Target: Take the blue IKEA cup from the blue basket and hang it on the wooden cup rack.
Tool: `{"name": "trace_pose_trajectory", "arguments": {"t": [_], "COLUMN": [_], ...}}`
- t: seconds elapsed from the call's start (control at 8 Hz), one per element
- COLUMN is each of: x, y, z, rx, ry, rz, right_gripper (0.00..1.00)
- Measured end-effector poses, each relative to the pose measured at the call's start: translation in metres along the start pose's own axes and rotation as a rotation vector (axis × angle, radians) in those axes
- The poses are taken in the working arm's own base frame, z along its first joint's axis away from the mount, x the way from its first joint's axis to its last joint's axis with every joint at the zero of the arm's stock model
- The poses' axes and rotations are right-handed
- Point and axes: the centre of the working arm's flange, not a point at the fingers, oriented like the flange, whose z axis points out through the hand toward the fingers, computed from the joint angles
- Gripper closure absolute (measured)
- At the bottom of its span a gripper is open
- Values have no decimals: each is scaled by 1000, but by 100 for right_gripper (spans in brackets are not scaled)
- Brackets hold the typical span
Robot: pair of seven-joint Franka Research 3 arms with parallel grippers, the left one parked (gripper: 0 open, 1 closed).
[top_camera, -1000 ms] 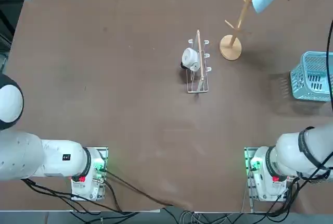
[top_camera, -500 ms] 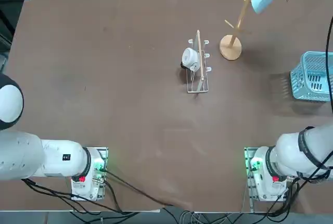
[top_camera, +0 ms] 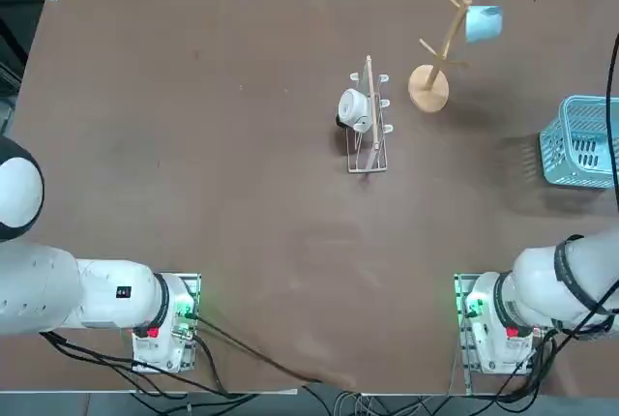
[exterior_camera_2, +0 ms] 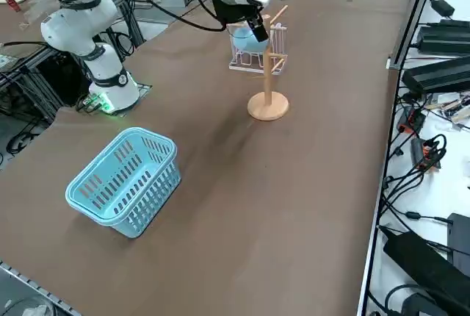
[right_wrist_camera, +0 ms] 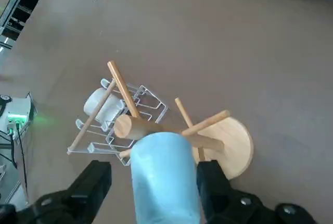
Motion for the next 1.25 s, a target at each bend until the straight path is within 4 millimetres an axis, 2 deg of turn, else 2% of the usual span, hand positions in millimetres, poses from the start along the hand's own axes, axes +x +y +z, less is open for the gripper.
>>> {"name": "trace_pose_trajectory", "arguments": {"t": [0.38, 0.75, 1.0, 1.25], "x": [13, 21, 24, 24], "y": [-10, -31, -39, -44], "z": [-31, -74, -84, -76], "rx": [-75, -279, -437, -551], "ry": [-5, -106, -183, -256], "rz": [32, 213, 326, 472], "right_gripper": [0, 0, 0, 0]}}
